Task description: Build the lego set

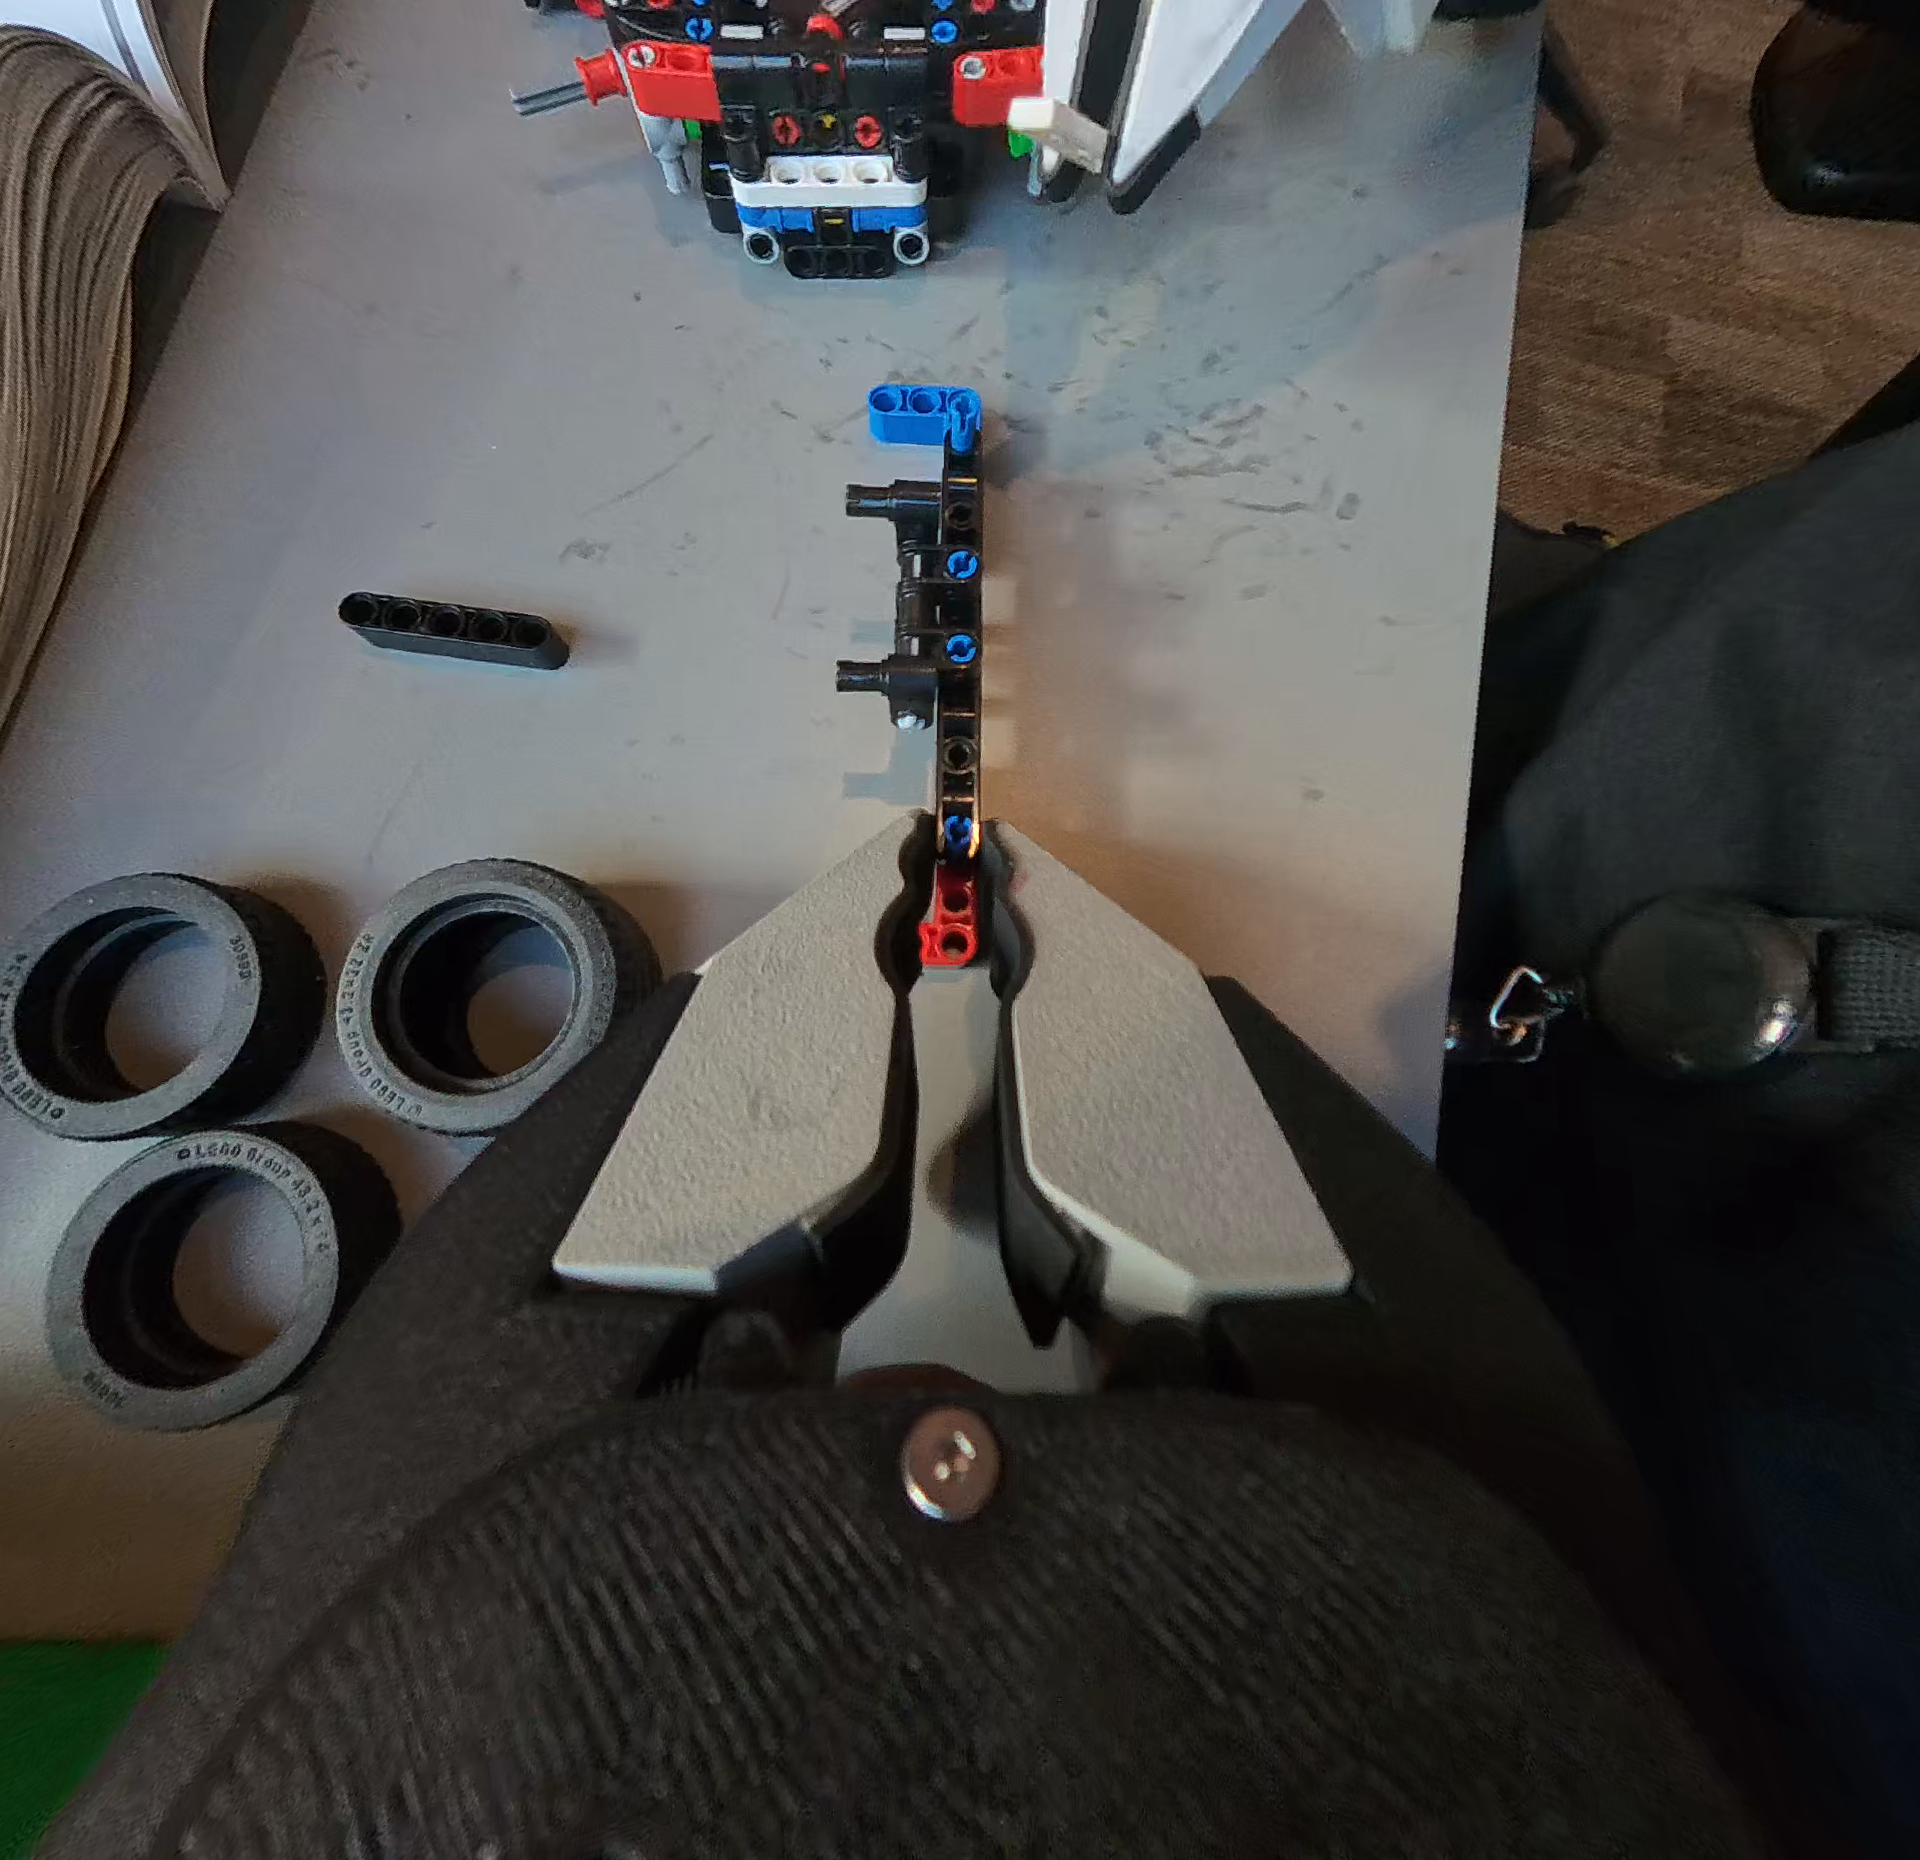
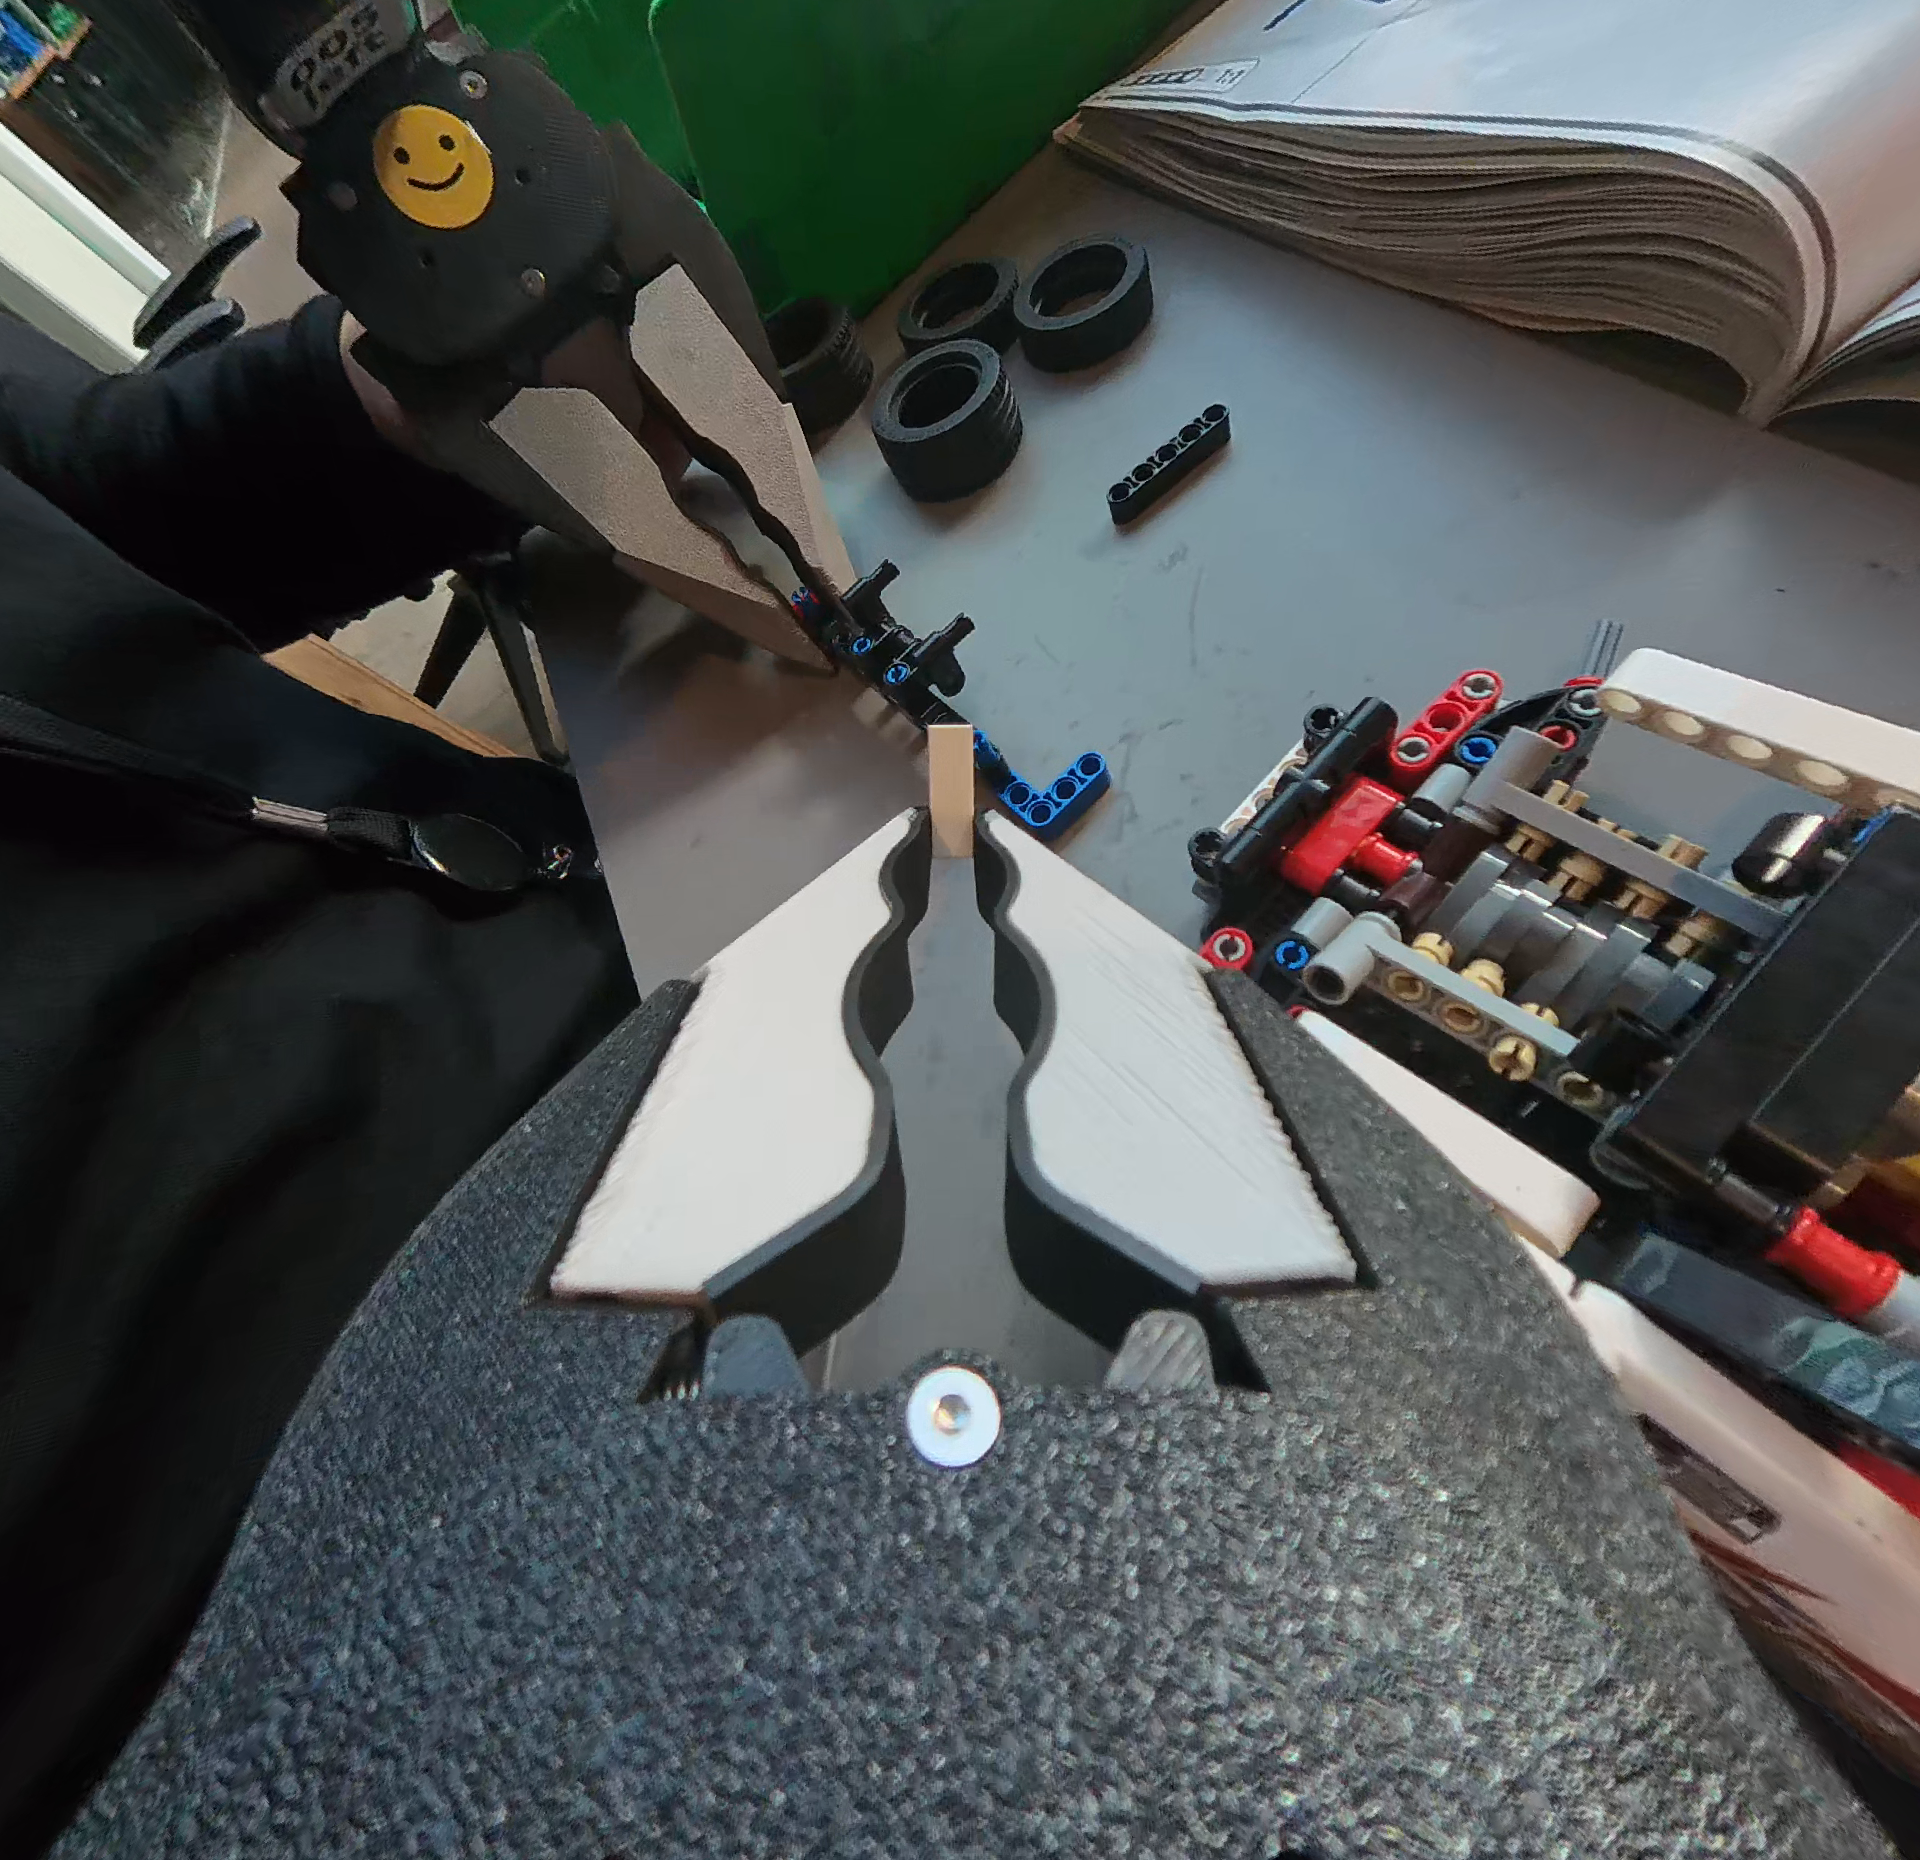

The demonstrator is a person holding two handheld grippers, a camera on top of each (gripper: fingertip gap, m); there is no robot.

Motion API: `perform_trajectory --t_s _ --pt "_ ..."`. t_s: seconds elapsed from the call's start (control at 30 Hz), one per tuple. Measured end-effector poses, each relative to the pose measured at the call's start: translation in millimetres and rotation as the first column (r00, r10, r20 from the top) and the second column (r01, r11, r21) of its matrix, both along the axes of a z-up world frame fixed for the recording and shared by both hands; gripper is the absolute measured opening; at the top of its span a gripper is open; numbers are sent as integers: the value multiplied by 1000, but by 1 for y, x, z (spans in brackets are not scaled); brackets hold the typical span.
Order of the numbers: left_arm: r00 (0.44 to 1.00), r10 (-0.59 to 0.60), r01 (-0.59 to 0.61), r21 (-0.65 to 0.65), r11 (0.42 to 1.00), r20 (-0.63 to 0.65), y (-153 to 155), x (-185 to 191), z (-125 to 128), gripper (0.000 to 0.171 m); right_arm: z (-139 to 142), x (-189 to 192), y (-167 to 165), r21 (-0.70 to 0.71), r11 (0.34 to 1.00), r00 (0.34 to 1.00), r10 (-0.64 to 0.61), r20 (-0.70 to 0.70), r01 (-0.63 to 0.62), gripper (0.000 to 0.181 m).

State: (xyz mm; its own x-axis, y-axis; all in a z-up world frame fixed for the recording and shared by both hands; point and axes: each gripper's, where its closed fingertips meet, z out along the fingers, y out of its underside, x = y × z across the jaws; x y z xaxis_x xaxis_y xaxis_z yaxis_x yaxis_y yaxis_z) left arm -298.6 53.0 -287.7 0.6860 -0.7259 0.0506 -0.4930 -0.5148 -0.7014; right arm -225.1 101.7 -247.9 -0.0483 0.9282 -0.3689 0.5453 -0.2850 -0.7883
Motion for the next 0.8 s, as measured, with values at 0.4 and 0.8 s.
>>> perform_trajectory --t_s 0.4,0.8 --pt "999 37 -37 22 999 -3 5 -8 0 6 -2 0 -2 -4 1000 1000 -10 2 10 7" --pt "997 -67 66 -33 997 -29 -9 -13 0 6 -30 27 5 311 946 968 9 251 -89 7"
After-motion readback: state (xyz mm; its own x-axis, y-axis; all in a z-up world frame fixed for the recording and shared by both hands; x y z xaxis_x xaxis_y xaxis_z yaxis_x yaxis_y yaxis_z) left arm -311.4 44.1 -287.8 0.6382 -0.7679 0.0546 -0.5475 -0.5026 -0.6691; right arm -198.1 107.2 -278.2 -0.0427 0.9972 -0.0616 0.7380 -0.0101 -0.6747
